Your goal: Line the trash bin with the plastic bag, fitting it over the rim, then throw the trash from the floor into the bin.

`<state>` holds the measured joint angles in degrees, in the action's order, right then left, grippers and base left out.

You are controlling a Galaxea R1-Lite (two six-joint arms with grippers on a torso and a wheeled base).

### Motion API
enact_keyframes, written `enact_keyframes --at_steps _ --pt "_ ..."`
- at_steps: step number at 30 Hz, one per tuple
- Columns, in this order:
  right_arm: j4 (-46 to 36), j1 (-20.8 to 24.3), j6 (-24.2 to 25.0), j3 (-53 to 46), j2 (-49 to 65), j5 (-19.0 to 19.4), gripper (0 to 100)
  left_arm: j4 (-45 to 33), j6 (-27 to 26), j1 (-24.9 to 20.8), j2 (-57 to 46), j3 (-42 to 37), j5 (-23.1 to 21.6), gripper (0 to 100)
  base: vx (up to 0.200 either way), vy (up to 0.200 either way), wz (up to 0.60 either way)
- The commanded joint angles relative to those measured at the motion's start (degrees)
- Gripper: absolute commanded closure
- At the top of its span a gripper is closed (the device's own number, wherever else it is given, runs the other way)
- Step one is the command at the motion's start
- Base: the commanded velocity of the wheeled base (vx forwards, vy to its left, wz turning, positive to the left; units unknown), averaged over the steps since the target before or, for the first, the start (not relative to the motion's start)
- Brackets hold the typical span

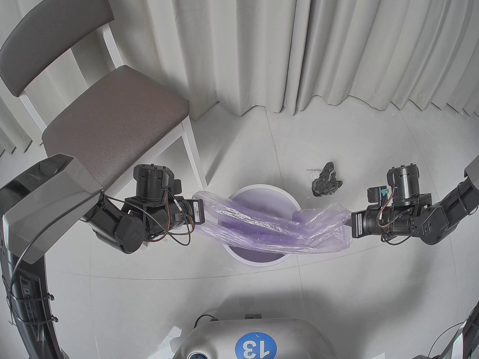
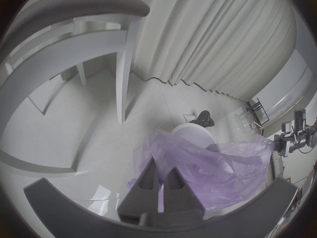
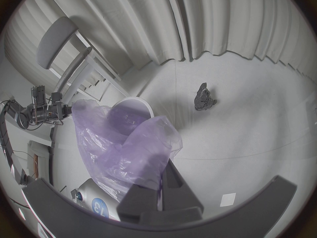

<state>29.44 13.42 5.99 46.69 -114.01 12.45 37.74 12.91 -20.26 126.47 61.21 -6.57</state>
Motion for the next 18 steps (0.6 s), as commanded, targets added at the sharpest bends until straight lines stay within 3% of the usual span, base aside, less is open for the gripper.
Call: enact_keyframes --at_steps 1,7,18 --pt "3.1 2.6 2.3 0.8 -5.3 0.3 100 0.6 0.0 0.5 1.8 0.0 0.8 100 0.000 0.000 0.00" --pt "13.1 5.3 9.9 0.8 -8.9 0.1 100 0.7 0.2 3.2 0.4 1.1 0.9 100 0.000 0.000 0.00" --pt "14.3 3.0 11.9 3.5 -8.8 -0.3 100 0.7 4.2 2.7 1.0 5.0 0.9 100 0.000 0.000 0.00"
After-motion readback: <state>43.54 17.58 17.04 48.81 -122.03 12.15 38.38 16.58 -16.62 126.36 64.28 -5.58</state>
